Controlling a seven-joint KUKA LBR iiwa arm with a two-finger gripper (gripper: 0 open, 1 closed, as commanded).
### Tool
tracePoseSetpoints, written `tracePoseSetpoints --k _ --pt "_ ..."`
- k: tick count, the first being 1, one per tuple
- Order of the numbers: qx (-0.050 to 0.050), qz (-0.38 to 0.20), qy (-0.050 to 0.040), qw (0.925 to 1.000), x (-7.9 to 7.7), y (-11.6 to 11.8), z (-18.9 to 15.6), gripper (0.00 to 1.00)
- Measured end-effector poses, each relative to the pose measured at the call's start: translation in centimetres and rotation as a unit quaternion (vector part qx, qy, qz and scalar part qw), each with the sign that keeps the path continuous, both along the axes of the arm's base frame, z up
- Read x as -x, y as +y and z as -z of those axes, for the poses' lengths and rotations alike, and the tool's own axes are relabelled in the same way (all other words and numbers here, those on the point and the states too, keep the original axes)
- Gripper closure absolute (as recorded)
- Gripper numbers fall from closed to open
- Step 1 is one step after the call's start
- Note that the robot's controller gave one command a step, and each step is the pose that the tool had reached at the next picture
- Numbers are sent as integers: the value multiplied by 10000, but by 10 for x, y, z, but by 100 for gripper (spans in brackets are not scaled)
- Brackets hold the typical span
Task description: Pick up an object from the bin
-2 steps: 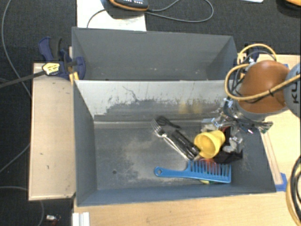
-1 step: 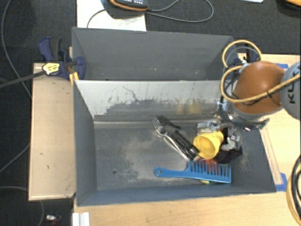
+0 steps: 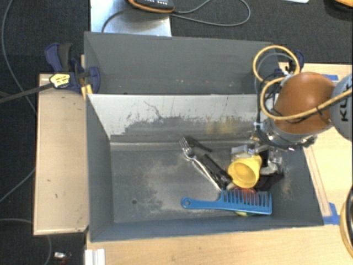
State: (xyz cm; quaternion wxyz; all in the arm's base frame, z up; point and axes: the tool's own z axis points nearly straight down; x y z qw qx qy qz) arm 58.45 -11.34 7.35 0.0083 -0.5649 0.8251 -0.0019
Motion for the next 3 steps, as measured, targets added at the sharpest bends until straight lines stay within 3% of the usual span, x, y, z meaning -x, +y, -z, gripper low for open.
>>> tracePoseSetpoints --k 1,3 --pt "-43 -76 -17 10000 -1 -3 1 0" --pt "-103 -948 -29 9954 -3 -2 2 0"
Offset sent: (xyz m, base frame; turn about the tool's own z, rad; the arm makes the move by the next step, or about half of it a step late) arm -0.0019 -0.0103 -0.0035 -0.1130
